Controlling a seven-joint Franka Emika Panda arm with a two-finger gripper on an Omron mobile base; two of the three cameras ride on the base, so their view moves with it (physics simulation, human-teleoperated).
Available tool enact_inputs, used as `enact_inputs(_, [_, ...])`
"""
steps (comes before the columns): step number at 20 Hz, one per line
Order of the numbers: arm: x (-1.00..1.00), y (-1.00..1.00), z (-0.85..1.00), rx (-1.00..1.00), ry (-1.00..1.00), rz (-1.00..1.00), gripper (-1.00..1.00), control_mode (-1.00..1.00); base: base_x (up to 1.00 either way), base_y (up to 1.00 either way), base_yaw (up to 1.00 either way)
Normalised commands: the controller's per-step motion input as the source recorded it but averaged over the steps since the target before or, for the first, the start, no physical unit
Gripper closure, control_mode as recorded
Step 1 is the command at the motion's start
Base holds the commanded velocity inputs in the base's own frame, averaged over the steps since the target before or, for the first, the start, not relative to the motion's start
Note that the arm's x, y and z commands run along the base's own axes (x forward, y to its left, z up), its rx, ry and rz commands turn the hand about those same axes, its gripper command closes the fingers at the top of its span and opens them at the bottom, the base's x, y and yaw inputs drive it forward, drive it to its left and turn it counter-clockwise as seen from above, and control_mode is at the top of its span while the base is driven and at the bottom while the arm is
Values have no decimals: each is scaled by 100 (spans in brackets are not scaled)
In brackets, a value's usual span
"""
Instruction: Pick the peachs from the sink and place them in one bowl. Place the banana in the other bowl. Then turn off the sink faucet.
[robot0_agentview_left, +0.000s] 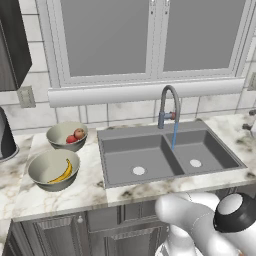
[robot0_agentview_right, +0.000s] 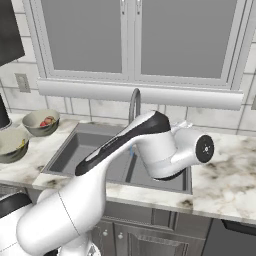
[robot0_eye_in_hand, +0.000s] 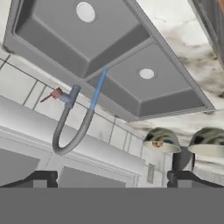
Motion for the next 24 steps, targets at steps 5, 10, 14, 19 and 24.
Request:
enact_inputs(5, [10,0,-16,0,-4,-6,-100,-100,0,0,0])
enact_inputs(10, [13,0,-2,0,-1,-7,-100,-100,0,0,0])
enact_inputs(14, [13,0,-4,1,-2,-3,-100,-100,0,0,0])
enact_inputs(19, [13,0,-26,3,0,0,-100,-100,0,0,0])
enact_inputs(24, [29,0,-15,3,0,0,-100,-100,0,0,0])
